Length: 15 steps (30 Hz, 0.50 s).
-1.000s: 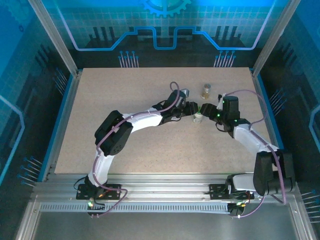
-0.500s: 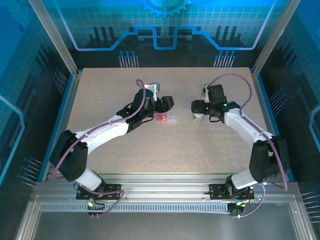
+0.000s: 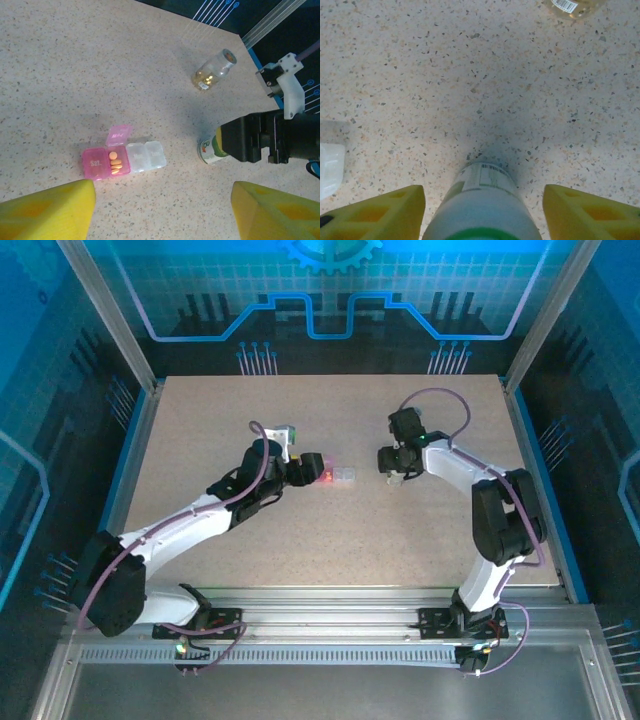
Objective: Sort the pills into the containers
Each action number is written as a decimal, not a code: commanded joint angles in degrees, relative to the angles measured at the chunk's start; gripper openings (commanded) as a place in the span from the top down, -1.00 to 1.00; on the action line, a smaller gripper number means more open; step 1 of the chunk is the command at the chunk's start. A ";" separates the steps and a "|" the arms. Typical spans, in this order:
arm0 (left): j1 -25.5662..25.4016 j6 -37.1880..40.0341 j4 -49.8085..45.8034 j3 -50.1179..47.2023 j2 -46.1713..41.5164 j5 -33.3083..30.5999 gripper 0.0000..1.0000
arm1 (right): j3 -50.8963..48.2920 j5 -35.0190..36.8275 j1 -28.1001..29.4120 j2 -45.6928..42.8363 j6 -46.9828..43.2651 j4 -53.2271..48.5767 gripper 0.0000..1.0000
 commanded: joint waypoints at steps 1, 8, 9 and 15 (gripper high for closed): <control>0.80 1.80 1.42 -1.72 -1.21 -0.64 -0.47 | 2.25 1.25 0.72 1.00 0.28 -3.10 -0.12; 1.63 1.94 3.09 -2.98 -1.02 -0.17 -0.46 | 3.16 1.54 0.95 0.52 -0.45 -3.80 0.06; 1.74 2.16 3.16 -3.09 -0.93 -0.02 -0.47 | 3.72 1.40 0.94 0.32 -0.86 -3.44 0.07; 2.59 3.42 2.92 -2.84 -0.64 0.44 -0.47 | 10.59 0.53 0.99 0.95 -6.00 0.37 0.08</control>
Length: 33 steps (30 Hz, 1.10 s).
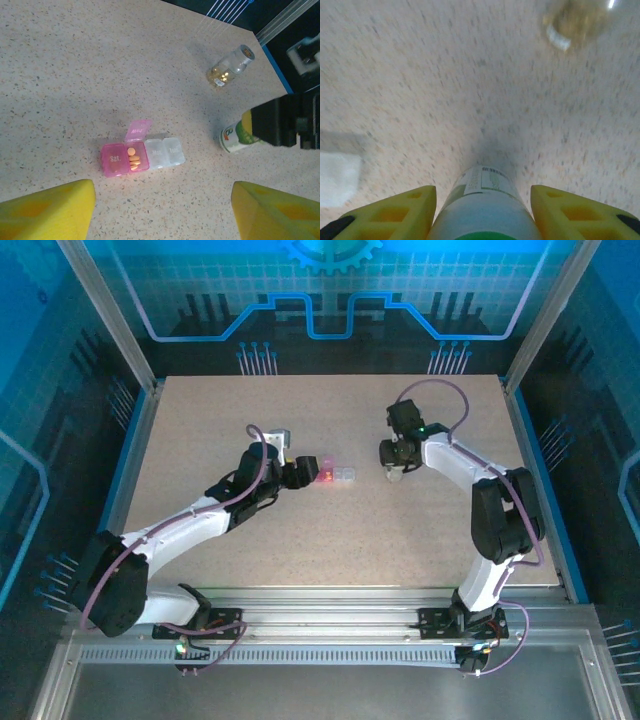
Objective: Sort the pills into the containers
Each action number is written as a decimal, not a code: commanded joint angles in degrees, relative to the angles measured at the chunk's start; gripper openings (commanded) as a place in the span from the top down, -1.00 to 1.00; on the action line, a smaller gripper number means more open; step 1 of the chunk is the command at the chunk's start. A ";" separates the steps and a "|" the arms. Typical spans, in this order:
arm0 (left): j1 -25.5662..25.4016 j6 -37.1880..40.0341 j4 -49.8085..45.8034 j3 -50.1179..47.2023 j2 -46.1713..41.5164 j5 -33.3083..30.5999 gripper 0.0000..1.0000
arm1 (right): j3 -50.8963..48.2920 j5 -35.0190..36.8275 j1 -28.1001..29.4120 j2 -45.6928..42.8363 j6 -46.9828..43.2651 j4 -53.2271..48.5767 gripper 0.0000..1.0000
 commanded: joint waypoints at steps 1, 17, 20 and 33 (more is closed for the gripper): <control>0.95 2.20 1.24 -0.35 -0.59 0.48 -0.47 | 6.08 0.30 0.58 1.35 -3.93 3.82 0.08; 3.36 2.48 -0.35 2.54 5.25 2.70 -0.47 | 37.31 4.04 -0.58 27.52 -6.23 -3.37 0.05; 3.38 2.56 0.02 3.12 6.56 2.80 -0.47 | 38.06 3.40 -0.92 28.72 -6.61 -3.10 0.00; 3.90 2.20 -1.64 5.86 8.79 1.55 -0.47 | 41.32 -2.80 -3.38 28.69 -7.10 -6.85 -0.53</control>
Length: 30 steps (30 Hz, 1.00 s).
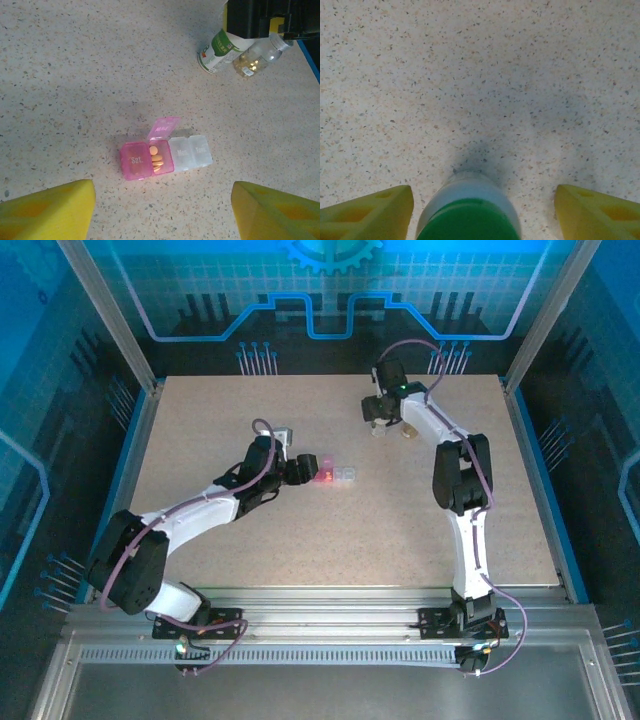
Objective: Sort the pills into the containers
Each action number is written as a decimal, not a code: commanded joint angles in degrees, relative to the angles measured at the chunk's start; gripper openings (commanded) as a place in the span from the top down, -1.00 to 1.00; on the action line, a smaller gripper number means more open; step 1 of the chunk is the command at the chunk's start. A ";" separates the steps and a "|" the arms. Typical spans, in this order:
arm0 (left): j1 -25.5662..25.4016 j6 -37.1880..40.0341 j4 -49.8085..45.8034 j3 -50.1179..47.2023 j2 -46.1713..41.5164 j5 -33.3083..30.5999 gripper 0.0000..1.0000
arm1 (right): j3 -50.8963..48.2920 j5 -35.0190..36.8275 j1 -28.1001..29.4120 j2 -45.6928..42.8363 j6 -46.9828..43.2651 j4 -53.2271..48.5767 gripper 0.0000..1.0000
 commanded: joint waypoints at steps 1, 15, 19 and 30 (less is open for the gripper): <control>1.35 0.58 -1.93 3.23 1.42 -0.54 -0.47 | -0.13 -3.21 -0.11 -3.30 -0.19 -2.07 -0.54; 5.42 1.01 -10.80 17.63 15.05 1.81 -0.33 | -39.21 -8.93 7.24 -35.00 7.90 12.11 -0.40; 5.49 2.33 -15.56 23.53 20.80 2.63 -0.31 | -44.63 -14.13 9.50 -34.21 10.34 16.19 -0.40; 5.20 2.83 -22.10 32.71 29.87 4.83 -0.30 | -48.29 -17.34 12.24 -26.60 11.00 23.27 -0.35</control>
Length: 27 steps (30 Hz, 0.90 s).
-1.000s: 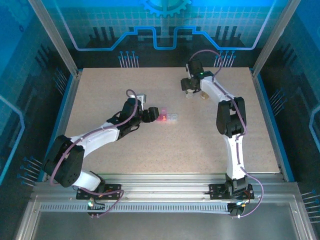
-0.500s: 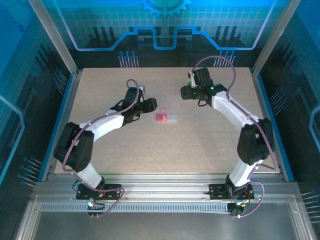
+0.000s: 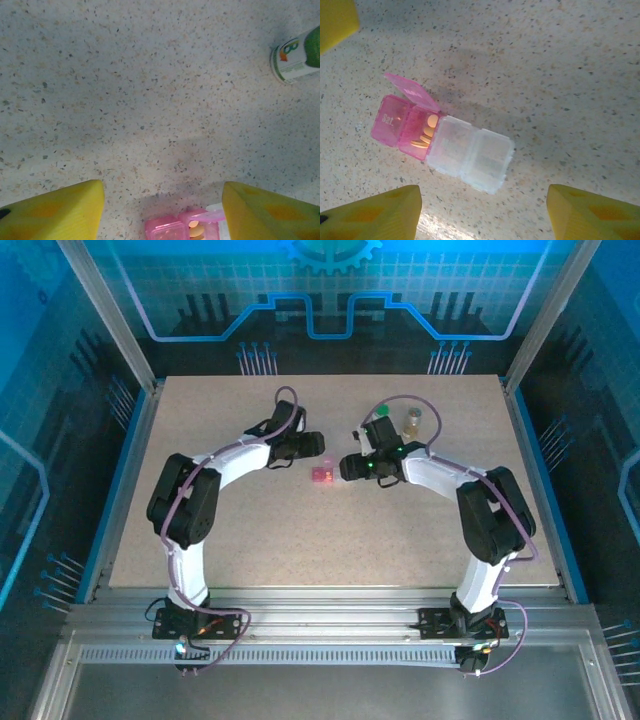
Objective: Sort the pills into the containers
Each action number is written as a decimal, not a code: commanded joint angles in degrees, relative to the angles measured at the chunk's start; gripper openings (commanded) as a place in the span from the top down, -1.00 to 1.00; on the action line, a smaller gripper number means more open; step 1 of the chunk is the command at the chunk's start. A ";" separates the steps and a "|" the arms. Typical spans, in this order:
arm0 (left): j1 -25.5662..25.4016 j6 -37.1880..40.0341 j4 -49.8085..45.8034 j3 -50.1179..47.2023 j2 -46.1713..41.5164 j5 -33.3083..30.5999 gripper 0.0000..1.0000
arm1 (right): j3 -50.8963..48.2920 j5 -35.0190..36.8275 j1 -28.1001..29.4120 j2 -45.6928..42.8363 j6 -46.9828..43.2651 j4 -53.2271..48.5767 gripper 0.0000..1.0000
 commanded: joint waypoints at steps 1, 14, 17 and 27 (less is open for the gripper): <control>0.04 1.36 -3.89 2.34 1.77 1.51 -0.30 | -0.10 -1.34 1.17 2.38 0.69 4.21 -0.34; -0.67 3.30 -6.81 6.07 5.64 2.27 -0.28 | 0.47 -1.28 0.71 7.83 0.77 6.31 -0.21; -1.00 3.41 -6.66 5.73 5.42 2.46 -0.28 | 0.47 -2.26 -0.04 8.81 1.62 6.81 -0.19; -2.82 3.77 -5.72 1.77 3.63 2.70 -0.28 | -0.17 -3.27 -1.22 9.56 3.90 7.53 -0.14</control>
